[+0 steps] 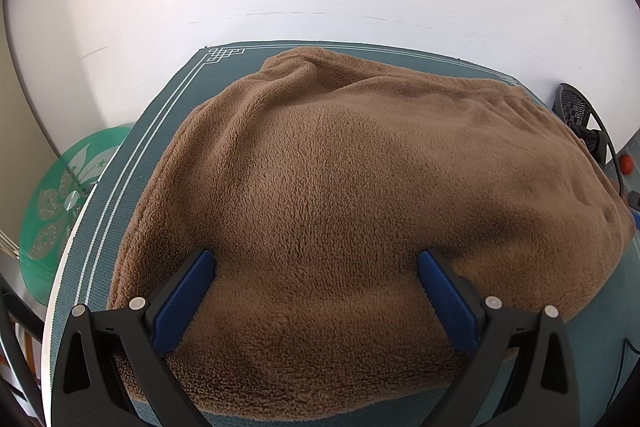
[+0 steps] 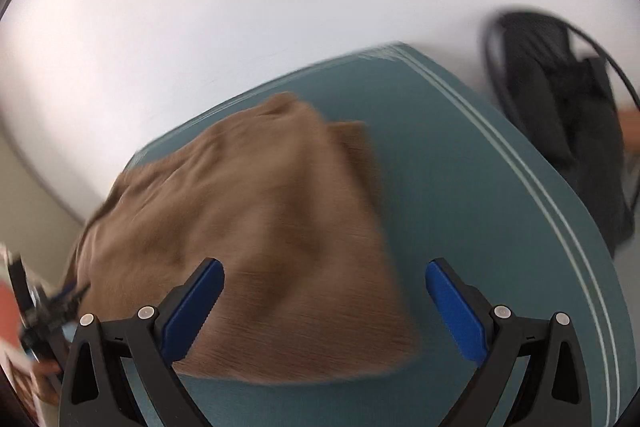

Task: Fold clothes
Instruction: 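Grasp the folded fleece edge with the right gripper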

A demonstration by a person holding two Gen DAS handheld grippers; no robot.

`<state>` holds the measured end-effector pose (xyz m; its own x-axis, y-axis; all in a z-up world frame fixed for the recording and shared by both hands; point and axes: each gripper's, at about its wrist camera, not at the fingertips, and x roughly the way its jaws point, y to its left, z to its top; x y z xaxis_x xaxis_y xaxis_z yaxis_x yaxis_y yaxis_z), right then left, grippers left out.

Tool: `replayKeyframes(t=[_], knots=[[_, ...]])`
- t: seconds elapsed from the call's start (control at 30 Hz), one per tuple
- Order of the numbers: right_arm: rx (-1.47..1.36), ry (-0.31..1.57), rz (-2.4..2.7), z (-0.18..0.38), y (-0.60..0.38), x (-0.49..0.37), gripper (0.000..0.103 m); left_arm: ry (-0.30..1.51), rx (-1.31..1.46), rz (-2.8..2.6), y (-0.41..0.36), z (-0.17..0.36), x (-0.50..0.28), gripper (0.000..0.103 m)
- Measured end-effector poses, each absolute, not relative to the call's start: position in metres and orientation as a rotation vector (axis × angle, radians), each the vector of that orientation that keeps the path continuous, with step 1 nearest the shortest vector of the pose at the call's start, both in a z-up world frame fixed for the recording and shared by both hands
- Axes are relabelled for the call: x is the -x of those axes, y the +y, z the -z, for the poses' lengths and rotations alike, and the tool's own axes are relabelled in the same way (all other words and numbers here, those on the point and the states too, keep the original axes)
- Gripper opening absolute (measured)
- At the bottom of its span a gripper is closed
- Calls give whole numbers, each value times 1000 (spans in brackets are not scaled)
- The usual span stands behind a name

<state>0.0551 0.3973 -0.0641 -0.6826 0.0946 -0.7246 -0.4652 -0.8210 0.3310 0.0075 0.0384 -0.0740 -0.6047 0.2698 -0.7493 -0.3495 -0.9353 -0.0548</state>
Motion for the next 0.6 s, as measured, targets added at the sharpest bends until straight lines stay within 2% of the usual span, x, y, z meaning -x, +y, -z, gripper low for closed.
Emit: replayKeyframes(t=[0.17,0.4,0.6], knots=[[1046,906,-2450,86,420,-72,102,137,1160,-2537,38,74,-8,101],[1061,954,-2532,84,396,-57,102,134,1159,-2537,37,74,-9,101],[1063,1099,-2553,84,375,-42,103,132,1159,-2536,37,73,-10,101]])
